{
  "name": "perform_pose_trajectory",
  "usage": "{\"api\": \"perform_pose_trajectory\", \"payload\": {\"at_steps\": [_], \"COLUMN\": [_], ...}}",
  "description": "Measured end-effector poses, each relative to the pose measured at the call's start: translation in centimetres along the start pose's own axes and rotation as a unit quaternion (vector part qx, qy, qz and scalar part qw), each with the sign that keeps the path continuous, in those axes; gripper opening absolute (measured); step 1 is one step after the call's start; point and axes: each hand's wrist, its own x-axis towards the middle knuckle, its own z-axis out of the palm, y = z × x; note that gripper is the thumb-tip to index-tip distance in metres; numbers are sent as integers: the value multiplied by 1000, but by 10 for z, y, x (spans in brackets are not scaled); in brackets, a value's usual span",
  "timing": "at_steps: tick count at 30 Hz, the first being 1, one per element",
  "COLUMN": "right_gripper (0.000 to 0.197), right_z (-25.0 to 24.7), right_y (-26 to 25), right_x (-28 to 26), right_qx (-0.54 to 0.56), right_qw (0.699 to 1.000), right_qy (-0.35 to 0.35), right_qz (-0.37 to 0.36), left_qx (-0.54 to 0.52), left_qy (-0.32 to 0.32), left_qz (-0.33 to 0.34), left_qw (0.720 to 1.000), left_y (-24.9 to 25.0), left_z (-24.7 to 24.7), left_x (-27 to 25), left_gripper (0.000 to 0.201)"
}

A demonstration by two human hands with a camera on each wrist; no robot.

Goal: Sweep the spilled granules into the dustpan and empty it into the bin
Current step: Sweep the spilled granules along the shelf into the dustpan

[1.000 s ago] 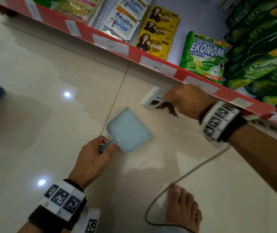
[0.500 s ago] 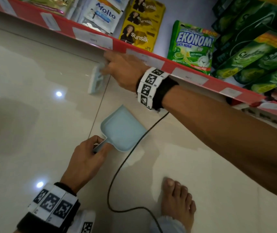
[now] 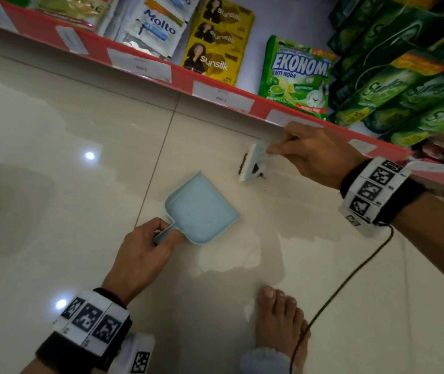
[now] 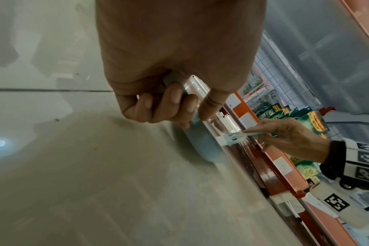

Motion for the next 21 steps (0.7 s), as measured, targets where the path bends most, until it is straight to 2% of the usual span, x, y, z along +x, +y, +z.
{"api": "perform_pose_trajectory", "payload": {"at_steps": [2,4,8,11,13,17,21], "right_gripper": [27,30,31,31,27,19,21], "right_z": [-1,0,7,14,17,18,25], "right_y": [-2,-6,-17,-24,-27,-34,-26], "right_x": [8,21,35,20,2,-30,-33], "right_qx": [3,-16,-33,-8,7,30,10], "right_qw": [999,998,995,992,991,992,976], "right_qy": [36,40,-11,-91,-103,-40,41], "right_qz": [10,38,94,91,86,116,212], "left_qx": [3,2,-3,-7,-16,-16,-16], "left_qy": [1,1,1,2,3,7,-2], "left_qz": [6,6,0,-4,-4,-6,-2], "left_qw": [1000,1000,1000,1000,1000,1000,1000], "left_y": [5,9,16,20,20,19,20], "left_z": [1,1,1,1,1,3,6], "left_x": [3,4,4,2,1,0,2], "left_gripper": [32,32,29,28,28,27,28]}}
